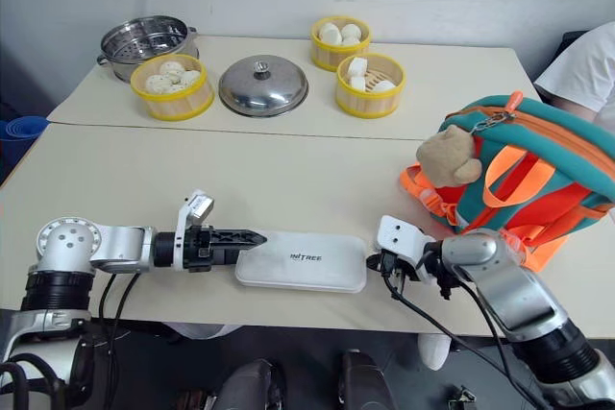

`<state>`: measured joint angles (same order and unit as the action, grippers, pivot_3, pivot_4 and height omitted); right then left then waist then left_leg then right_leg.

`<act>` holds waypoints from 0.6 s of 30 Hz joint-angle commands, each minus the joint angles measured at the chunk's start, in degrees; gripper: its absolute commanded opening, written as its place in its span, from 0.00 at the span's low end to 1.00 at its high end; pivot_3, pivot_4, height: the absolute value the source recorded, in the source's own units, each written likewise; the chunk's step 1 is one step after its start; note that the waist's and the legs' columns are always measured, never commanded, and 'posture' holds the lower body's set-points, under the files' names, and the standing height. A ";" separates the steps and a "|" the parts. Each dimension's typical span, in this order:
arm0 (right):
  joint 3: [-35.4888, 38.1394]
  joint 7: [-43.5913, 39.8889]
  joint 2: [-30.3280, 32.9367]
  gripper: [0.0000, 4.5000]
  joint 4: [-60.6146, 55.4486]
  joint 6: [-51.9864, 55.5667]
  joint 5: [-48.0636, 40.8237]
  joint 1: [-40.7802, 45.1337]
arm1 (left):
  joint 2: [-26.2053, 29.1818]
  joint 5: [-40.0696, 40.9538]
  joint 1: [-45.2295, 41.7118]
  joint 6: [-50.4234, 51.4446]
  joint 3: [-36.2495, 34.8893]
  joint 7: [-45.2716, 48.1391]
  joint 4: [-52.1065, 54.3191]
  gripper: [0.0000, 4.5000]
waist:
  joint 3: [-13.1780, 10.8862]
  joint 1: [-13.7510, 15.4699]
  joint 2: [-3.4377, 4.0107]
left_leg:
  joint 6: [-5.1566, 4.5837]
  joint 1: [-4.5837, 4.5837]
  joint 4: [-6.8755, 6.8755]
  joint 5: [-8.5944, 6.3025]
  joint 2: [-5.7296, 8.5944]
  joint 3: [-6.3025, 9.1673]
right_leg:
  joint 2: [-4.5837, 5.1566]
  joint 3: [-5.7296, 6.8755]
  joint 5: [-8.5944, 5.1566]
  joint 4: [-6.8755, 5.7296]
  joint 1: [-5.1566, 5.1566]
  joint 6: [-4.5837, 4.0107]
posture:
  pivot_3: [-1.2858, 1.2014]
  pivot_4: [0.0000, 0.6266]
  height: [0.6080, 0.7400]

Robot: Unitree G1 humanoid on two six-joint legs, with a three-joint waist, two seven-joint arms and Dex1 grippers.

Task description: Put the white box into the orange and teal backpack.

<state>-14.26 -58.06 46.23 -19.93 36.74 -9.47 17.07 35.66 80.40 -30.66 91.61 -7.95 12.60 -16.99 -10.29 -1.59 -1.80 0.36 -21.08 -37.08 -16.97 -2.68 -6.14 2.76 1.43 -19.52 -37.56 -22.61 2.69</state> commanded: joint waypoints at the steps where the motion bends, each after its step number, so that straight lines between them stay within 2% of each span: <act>1: -3.05 0.47 -1.18 0.00 -0.49 0.83 0.63 -0.28 | -2.77 1.90 0.62 0.89 3.37 -3.05 -2.87 0.99 | 0.01 0.04 -0.01 | 0.01 -0.01 0.00 0.00 0.00 0.01 | 0.00 0.02 0.00 0.01 0.00 0.00 | 0.52 0.24 1.00; 4: -3.38 0.70 -1.51 0.00 -1.48 1.39 0.50 -0.57 | -3.75 4.88 -0.31 0.89 3.72 -4.12 -4.20 0.99 | 0.04 0.00 -0.07 | 0.04 -0.02 0.00 0.01 0.00 0.04 | 0.00 0.05 0.00 0.03 0.01 0.00 | 0.52 0.24 1.00; 5: -3.42 0.77 -1.56 0.00 -1.71 1.46 0.52 -0.70 | -4.11 5.45 -0.53 0.89 3.67 -4.65 -4.44 0.95 | 0.04 0.00 -0.07 | 0.05 -0.01 0.00 0.01 0.00 0.04 | 0.00 0.06 0.00 0.03 0.02 0.00 | 0.52 0.24 1.00; 7: -3.41 0.89 -1.49 0.00 -1.86 1.39 0.55 -0.94 | -4.41 6.59 -0.81 0.89 4.01 -5.35 -4.76 0.86 | 0.04 -0.06 -0.07 | 0.04 -0.02 0.00 0.01 -0.01 0.04 | 0.00 0.07 0.00 0.03 0.02 0.00 | 0.52 0.24 1.00; 11: -1.84 1.31 -1.10 0.00 -2.35 0.80 -0.02 -2.33 | -3.61 9.25 -0.54 0.89 5.11 -4.98 -3.67 0.59 | 0.04 0.02 -0.08 | 0.08 -0.02 0.00 0.02 0.00 0.05 | -0.01 0.08 0.00 0.03 0.02 0.00 | 0.52 0.24 1.00; 14: 3.19 2.21 -1.28 0.00 -3.61 0.45 -2.64 -5.88 | -3.18 10.07 0.38 0.89 4.22 -3.79 -0.63 0.39 | 0.04 0.07 -0.08 | 0.14 -0.09 0.00 0.06 0.00 0.07 | -0.01 0.10 0.00 0.08 0.01 0.00 | 0.52 0.24 1.00; 15: 7.77 2.55 -2.64 0.00 -4.99 0.58 -6.10 -8.48 | -2.78 9.27 1.01 0.89 3.68 -1.92 1.58 0.32 | 0.04 0.17 -0.08 | 0.16 -0.11 0.01 0.05 0.00 0.10 | -0.01 0.14 0.00 0.11 0.02 0.00 | 0.52 0.24 1.00; 16: 10.91 2.80 -3.64 0.00 -5.92 0.61 -8.59 -10.26 | -2.54 8.52 1.44 0.89 3.33 -0.50 3.09 0.29 | 0.02 0.34 -0.10 | 0.17 -0.16 0.02 0.04 0.01 0.15 | -0.01 0.18 0.00 0.14 0.02 0.00 | 0.52 0.24 1.00; 18: 18.29 4.84 -5.77 0.08 -8.93 0.97 -12.19 -15.60 | -0.28 1.23 3.74 -5.52 4.71 7.37 11.05 0.27 | -0.04 0.31 -0.03 | 0.22 -0.28 0.05 0.00 0.00 0.24 | -0.01 0.26 -0.01 0.18 -0.05 -0.01 | 0.52 0.24 1.00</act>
<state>-1.99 -54.54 40.86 -24.84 37.93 -17.93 3.41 33.77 85.96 -27.69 90.06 -3.59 14.04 -12.30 -10.33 -1.28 -1.83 0.60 -21.42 -37.02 -16.98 -2.68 -5.89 2.75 1.70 -19.53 -37.38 -22.70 2.66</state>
